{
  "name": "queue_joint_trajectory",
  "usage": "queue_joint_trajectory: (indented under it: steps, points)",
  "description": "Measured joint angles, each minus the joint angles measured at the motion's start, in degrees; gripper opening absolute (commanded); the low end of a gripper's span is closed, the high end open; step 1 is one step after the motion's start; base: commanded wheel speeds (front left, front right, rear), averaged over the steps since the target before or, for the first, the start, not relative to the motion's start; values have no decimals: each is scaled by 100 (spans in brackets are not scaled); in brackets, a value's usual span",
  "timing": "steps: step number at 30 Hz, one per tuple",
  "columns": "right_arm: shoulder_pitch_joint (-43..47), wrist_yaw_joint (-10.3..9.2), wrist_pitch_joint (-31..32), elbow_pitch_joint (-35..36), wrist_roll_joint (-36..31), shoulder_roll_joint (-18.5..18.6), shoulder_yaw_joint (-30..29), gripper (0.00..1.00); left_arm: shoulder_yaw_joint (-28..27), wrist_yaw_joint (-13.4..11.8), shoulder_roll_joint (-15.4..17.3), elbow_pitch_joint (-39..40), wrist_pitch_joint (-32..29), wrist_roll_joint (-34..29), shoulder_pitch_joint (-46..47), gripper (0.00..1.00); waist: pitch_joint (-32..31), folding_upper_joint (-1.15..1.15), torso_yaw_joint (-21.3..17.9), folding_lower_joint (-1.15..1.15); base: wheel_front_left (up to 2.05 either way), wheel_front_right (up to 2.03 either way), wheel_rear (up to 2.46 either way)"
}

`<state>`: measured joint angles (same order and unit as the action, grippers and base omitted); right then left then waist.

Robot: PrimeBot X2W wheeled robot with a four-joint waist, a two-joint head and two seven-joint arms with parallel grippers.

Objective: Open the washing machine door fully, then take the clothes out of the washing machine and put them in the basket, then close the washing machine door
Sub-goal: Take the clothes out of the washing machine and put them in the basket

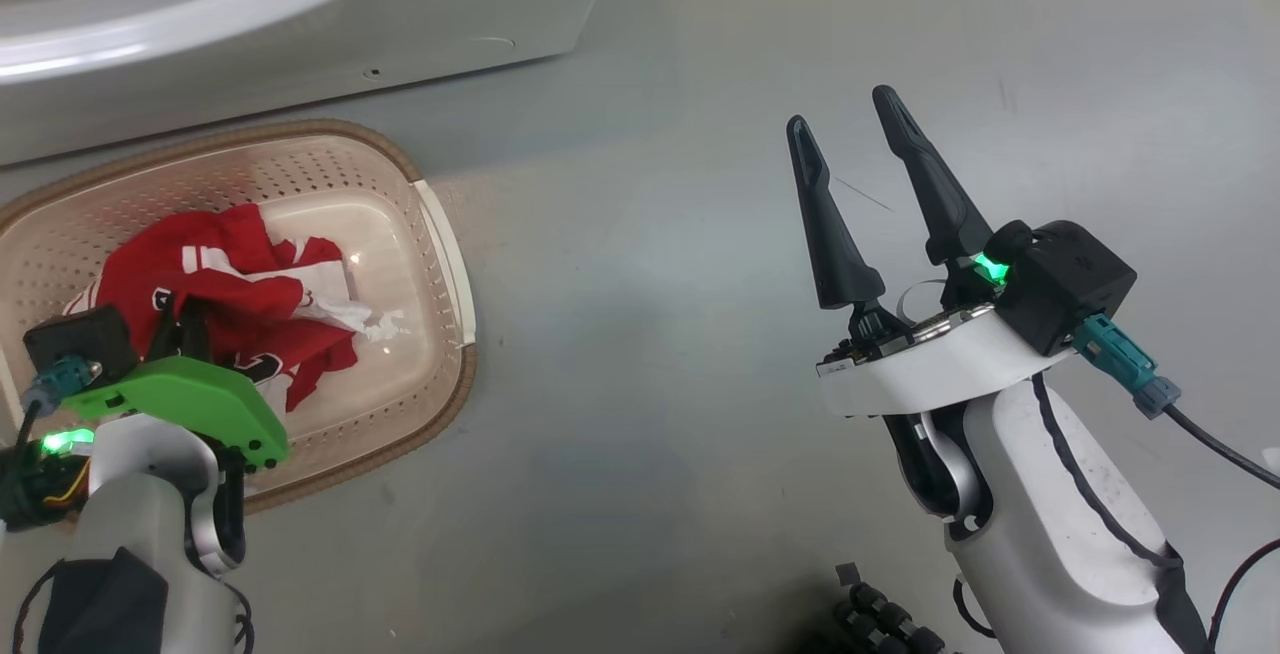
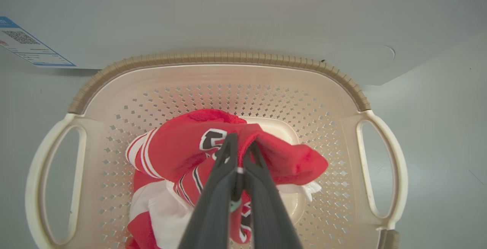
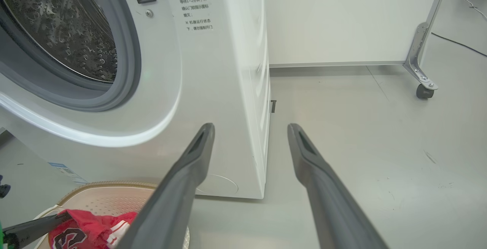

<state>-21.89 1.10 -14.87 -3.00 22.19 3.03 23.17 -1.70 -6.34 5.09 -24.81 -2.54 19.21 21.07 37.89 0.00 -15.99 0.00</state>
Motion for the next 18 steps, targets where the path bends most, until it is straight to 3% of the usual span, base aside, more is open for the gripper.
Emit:
queue_joint_trajectory:
  steps: [15,16,17,18]
  points:
    - [-223,-21,0,-4,144,-8,65,100,9,41,190,-1223,-90,44,726,0,406,0,-212,0,0,0,0]
    - [-235,-22,0,-4,151,-9,65,100,23,73,205,-1287,-92,44,758,5,411,0,-215,0,0,0,0]
    - [-235,-22,0,-8,151,-8,65,100,31,97,212,-1359,-92,44,788,19,414,0,-216,0,0,0,0]
    - [-235,-22,0,-16,160,-8,65,100,33,115,216,-1406,-91,44,809,41,416,0,-217,1,0,0,0]
